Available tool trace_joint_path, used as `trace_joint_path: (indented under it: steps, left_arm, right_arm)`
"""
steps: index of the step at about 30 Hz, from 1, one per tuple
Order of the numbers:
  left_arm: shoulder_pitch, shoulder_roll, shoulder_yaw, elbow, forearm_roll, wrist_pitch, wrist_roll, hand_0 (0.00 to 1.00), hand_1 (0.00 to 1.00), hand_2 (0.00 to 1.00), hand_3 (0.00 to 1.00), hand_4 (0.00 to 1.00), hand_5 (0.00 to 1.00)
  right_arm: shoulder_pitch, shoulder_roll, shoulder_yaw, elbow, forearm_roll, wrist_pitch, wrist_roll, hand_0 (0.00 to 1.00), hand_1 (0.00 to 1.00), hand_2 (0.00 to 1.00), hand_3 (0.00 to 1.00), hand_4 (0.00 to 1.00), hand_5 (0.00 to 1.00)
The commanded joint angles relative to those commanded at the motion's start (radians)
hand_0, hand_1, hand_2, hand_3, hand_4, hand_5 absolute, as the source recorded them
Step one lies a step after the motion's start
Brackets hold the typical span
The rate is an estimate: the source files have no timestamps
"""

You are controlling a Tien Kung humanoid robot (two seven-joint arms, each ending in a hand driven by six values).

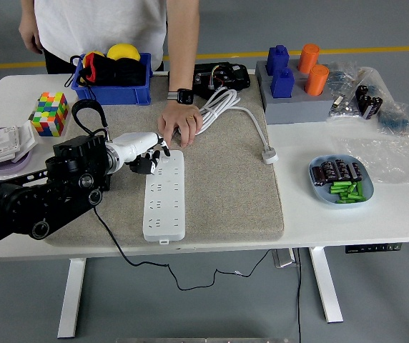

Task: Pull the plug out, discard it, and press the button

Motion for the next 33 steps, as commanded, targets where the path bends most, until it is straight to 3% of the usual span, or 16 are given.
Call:
trace_joint_path:
  steps: [9, 14, 26, 31, 32, 33]
  left_arm:
    - [-0.016, 0.001, 0.065, 0.017, -0.007, -0.005, 0.005, 0.035, 0.018, 0.124, 0.725, 0.002, 0.002]
    - [-0.013, 0.006, 0.066, 0.003, -0.013, -0.008, 0.006, 0.035, 0.018, 0.125, 0.726, 0.002, 0.002]
    - [0.008, 0.038, -0.069, -0.096, 0.018, -0.005, 0.003, 0.037, 0.018, 0.125, 0.714, 0.002, 0.002]
    - [0.068, 0.067, -0.19, -0.148, -0.001, 0.021, -0.056, 0.037, 0.018, 0.125, 0.714, 0.002, 0.002]
    - [0.083, 0.071, -0.22, -0.157, -0.012, 0.025, -0.069, 0.155, 0.156, 0.278, 0.719, 0.382, 0.002]
    - [0.097, 0.074, -0.242, -0.162, -0.023, 0.029, -0.079, 0.155, 0.156, 0.278, 0.719, 0.382, 0.002]
  right_arm:
    - [-0.004, -0.002, -0.008, -0.002, 0.002, 0.0, 0.0, 0.725, 0.674, 0.663, 0.658, 0.763, 0.633]
    - [-0.004, -0.003, -0.008, 0.0, 0.0, 0.0, 0.0, 0.725, 0.674, 0.663, 0.658, 0.763, 0.633]
    - [-0.015, 0.01, 0.005, 0.001, -0.004, 0.001, 0.0, 0.725, 0.673, 0.663, 0.658, 0.762, 0.634]
    - [-0.015, 0.01, 0.01, 0.001, -0.006, 0.0, 0.0, 0.725, 0.673, 0.663, 0.658, 0.762, 0.634]
    - [-0.015, 0.01, 0.011, 0.001, -0.007, -0.001, 0.0, 0.725, 0.673, 0.662, 0.659, 0.763, 0.634]
    - [-0.015, 0.01, 0.011, 0.0, -0.007, -0.001, 0.0, 0.725, 0.673, 0.662, 0.659, 0.763, 0.634]
